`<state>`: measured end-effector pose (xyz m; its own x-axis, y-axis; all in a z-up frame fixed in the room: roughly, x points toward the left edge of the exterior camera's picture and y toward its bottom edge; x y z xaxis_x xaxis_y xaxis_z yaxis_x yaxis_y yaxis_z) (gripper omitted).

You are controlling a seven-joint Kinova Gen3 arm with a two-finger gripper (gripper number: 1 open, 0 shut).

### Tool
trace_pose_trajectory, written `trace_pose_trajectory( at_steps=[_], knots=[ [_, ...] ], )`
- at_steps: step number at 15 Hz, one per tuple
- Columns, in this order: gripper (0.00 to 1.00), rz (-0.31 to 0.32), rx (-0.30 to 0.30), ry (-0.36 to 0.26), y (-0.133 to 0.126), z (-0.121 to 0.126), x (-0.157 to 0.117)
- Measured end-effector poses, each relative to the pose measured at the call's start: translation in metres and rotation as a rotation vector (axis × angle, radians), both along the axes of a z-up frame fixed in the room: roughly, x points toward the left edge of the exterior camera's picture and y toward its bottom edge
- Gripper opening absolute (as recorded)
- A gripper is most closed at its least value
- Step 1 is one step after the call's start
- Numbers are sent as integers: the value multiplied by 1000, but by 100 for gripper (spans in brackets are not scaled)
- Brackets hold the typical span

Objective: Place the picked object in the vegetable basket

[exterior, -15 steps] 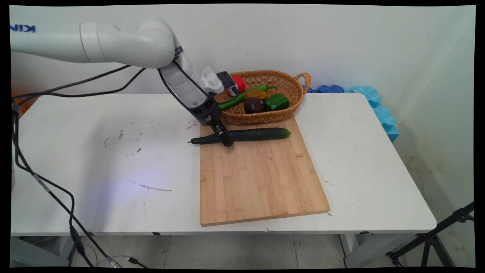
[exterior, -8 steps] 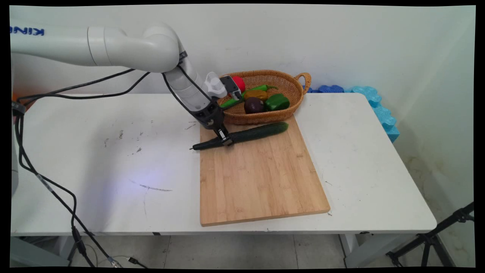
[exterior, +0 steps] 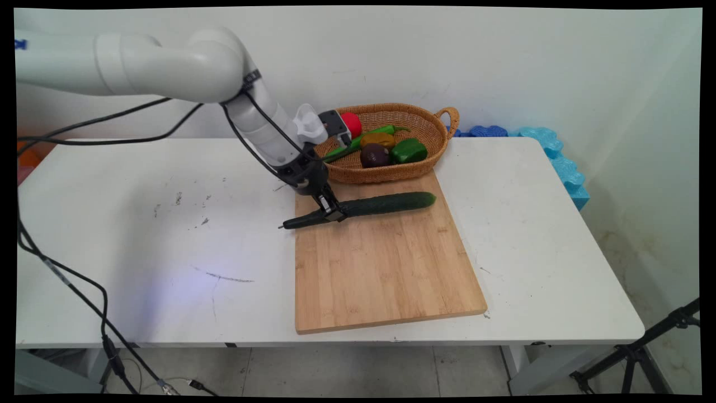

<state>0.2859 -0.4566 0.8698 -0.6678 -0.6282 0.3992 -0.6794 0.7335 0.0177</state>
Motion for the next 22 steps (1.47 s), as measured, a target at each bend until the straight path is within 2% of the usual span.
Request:
trace_pose_trajectory(
  at_steps=[3, 7, 12, 16, 22],
  knots=[
    [0, -16, -10, 39, 14, 26, 0],
    [0, 3, -41, 54, 14, 60, 4],
    [0, 138, -96, 49, -17, 101, 19],
    [0, 230, -117, 31, -37, 111, 27],
    [0, 346, -124, -16, -66, 104, 26]
  ],
)
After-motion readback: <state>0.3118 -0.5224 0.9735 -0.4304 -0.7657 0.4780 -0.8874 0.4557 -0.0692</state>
